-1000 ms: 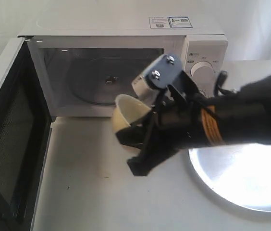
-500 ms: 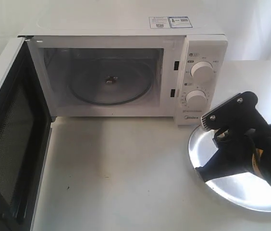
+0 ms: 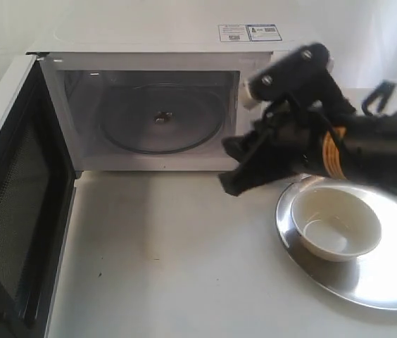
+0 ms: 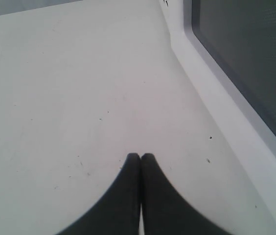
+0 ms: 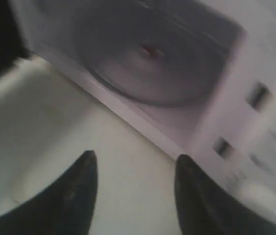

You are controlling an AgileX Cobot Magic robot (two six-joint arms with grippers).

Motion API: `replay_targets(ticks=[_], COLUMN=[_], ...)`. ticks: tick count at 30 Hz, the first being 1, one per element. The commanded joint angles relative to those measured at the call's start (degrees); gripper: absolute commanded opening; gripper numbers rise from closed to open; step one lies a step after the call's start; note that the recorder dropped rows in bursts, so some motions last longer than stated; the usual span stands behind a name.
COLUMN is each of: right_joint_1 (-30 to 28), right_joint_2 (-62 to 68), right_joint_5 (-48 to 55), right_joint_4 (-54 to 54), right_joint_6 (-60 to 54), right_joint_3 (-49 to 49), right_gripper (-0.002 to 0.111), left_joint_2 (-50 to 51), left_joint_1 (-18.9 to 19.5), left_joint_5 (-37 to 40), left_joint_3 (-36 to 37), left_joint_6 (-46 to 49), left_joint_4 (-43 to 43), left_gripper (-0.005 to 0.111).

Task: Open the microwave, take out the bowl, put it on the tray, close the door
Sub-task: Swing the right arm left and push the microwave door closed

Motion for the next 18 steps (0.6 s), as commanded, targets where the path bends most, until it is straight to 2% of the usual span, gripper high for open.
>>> replay_targets(ticks=[1,2,7,13,18], right_joint_1=[4.5,6.63,17.62,27.54,32.38], right_joint_2=[3.17,4.44,12.92,25.62,33.75], right_joint_5=[-20.35,-20.3,-7.57,-6.83,1.36], right_joint_4=[-0.75,-0.73,11.97,12.54,15.03], right_joint_6=[-13.97,-16.18,-31.18,-58.81,-61.66], right_joint_3=[-11.4,-13.86,-25.0,-38.81,-49.4], right_gripper=[0.01,0.0,0.0,0.0,0.0], left_joint_2=[-0.12,-0.12,-0.12,-0.12,-0.12], left_joint_1=[-0.22,-0.22,-0.22,-0.22,-0.22], left_joint_5=[0.06,0.06,0.06,0.06,0.06], left_joint_3=[-0.14,-0.14,-0.14,-0.14,-0.14], left_joint_6=[-0.2,-0.2,-0.2,-0.2,-0.2], left_joint_4=[-0.36,-0.36,-0.36,-0.36,-0.36], left_gripper=[0.0,0.0,0.0,0.0,0.0])
